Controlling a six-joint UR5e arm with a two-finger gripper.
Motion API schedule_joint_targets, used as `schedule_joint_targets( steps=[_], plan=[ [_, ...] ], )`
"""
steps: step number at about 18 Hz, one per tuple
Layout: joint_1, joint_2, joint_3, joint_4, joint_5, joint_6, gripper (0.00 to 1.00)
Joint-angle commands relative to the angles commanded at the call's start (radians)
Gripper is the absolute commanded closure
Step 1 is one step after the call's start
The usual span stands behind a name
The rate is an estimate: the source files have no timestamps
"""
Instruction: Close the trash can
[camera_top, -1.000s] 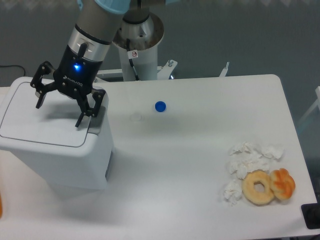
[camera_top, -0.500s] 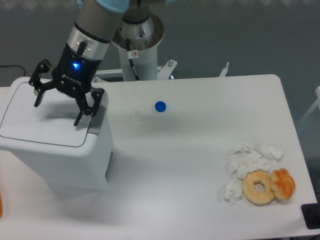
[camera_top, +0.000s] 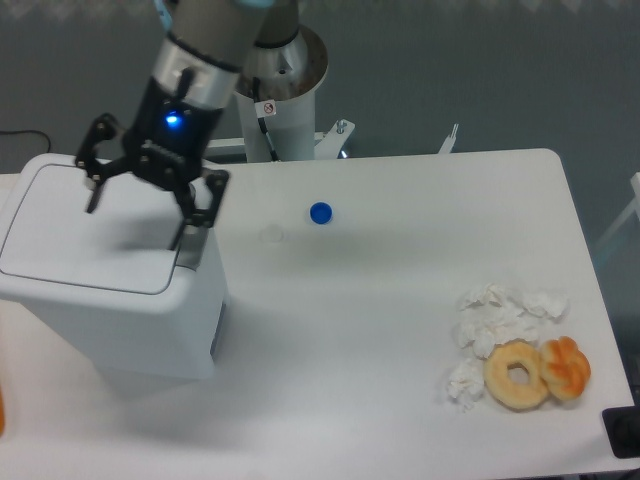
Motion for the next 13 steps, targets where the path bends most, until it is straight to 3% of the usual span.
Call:
schedule_joint_targets(
  steps=[6, 13],
  plan=[
    [0.101, -0.011, 0.005, 0.003, 0.086, 0.23, 0.0],
    [0.169, -0.034, 0.003, 0.0, 0.317, 0.67, 0.0]
  ],
)
